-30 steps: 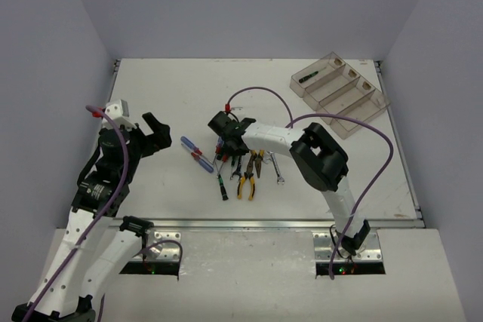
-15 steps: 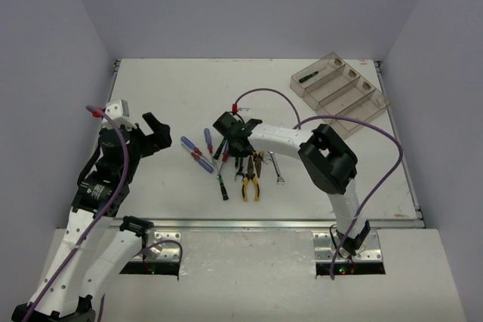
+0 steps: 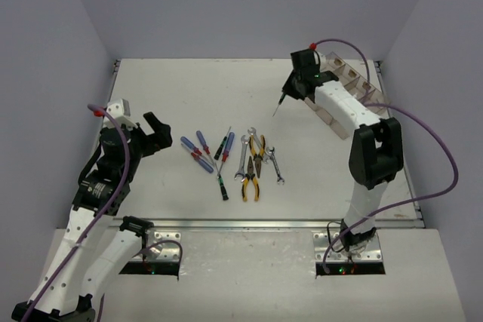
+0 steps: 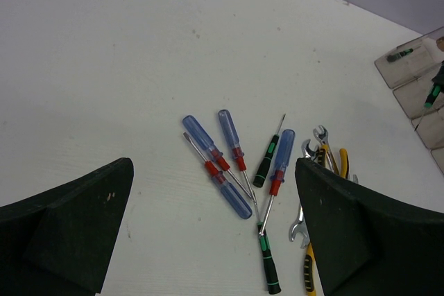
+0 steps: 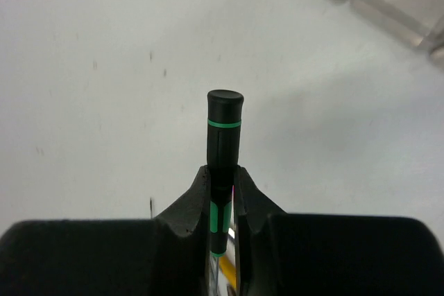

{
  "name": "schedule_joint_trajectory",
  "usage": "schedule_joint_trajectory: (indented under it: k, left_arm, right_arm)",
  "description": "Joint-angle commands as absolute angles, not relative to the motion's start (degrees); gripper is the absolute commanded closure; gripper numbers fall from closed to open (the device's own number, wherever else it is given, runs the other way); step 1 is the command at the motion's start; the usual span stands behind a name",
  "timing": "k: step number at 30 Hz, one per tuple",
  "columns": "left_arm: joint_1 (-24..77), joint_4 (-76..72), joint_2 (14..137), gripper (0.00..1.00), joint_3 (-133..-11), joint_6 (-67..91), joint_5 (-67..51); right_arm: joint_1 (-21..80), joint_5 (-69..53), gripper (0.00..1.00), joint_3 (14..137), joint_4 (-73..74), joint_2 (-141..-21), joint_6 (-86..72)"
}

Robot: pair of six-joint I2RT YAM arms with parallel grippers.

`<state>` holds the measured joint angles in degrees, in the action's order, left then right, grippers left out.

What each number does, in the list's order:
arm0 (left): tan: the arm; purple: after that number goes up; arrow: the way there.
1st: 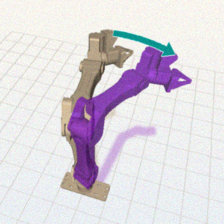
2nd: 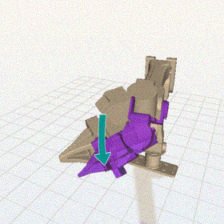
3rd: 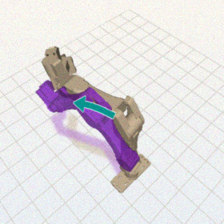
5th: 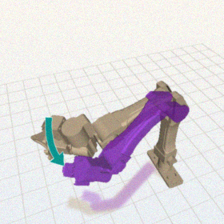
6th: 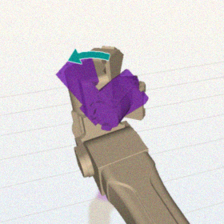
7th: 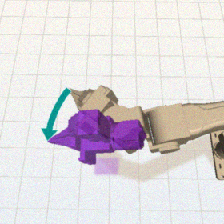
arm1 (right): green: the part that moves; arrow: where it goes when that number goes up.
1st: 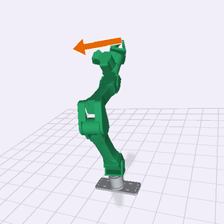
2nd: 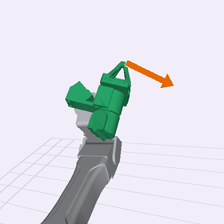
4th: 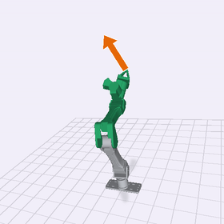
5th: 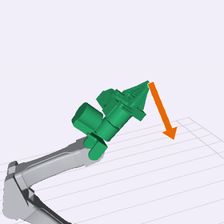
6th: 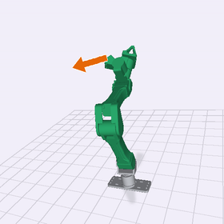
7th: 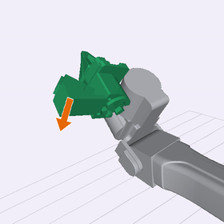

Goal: Sort the tools into containers

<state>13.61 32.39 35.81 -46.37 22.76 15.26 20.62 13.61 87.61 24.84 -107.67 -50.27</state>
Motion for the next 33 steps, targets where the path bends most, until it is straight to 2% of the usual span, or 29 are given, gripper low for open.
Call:
schedule_joint_trajectory:
  k: [1, 8, 16, 27, 30, 31, 33]
  left_arm:
    - [14.3, 29.8, 36.4, 0.0, -46.7, 22.0, 14.3]
    - [14.4, 29.7, 36.7, 0.0, -46.5, 21.9, 14.1]
    - [14.3, 29.4, 37.5, 0.0, -46.5, 21.6, 12.8]
    - [14.3, 29.3, 37.1, 0.0, -46.4, 21.5, 12.5]
    - [14.4, 29.4, 37.2, 0.0, -46.4, 21.5, 12.4]
    - [14.4, 29.3, 37.2, 0.0, -46.3, 21.5, 12.4]
    - [14.4, 29.4, 37.1, 0.0, -46.3, 21.4, 12.4]
  right_arm:
    - [10.6, 10.0, 1.0, 99.7, 23.2, -116.5, -52.3]
    - [5.1, 13.8, 1.0, 115.0, 21.0, -129.2, -54.6]
    - [1.4, 11.4, 1.0, 126.6, 19.1, -140.1, -53.9]
    - [-1.9, 11.7, 0.99, 127.7, 16.9, -142.2, -52.8]
    - [-2.2, 11.2, 0.67, 128.5, 16.8, -143.3, -51.3]
    - [-2.2, 10.3, 0.41, 128.6, 16.8, -143.3, -50.9]
    - [-2.2, 8.6, 0.12, 128.4, 16.5, -142.9, -50.7]
